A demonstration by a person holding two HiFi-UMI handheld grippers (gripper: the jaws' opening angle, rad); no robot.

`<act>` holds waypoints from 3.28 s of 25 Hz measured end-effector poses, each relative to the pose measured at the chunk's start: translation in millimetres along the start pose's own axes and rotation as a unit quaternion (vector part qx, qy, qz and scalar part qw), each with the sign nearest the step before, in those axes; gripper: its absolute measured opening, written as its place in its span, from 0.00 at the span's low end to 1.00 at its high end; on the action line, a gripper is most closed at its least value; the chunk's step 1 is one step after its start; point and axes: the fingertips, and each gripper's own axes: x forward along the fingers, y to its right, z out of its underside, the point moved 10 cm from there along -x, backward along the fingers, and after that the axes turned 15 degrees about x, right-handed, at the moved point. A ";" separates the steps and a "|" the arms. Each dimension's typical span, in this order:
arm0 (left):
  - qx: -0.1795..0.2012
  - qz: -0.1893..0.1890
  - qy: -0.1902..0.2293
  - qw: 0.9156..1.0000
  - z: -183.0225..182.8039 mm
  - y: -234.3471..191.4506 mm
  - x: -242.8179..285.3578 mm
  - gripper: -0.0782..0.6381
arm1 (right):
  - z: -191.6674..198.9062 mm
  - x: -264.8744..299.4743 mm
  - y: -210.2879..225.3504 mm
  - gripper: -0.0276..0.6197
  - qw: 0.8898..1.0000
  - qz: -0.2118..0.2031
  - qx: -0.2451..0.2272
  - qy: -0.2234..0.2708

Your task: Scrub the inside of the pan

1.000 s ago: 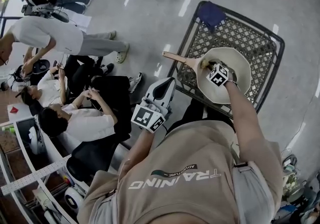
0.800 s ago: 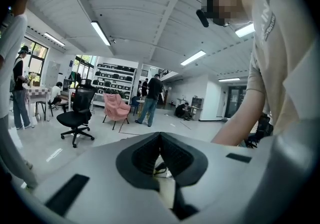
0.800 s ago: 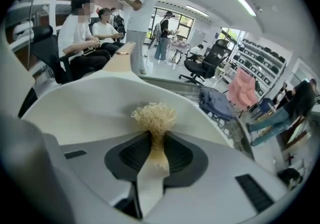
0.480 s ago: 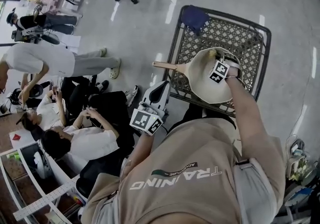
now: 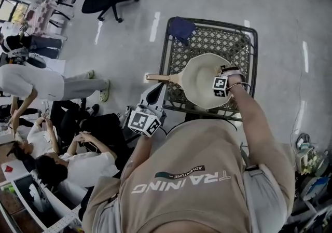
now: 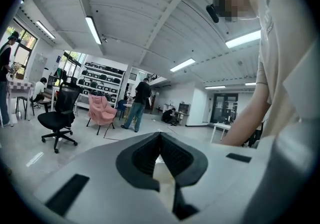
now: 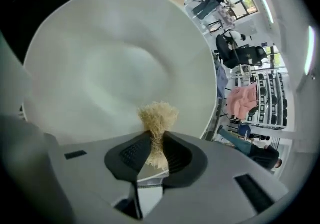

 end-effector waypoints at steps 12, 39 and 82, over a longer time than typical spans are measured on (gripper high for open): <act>-0.015 0.001 0.015 1.000 24.0 -16.2 -24.8 0.13 | -5.4 -20.7 -49.2 0.18 0.973 -0.186 0.088 -0.106; -0.006 -0.069 -0.018 0.997 24.9 -17.4 -75.7 0.13 | -117.9 -22.9 -21.1 0.18 0.684 -0.441 0.578 0.062; 0.003 0.021 -0.006 1.000 -16.7 19.2 19.6 0.13 | -11.2 34.1 21.0 0.18 0.817 -0.165 0.550 0.052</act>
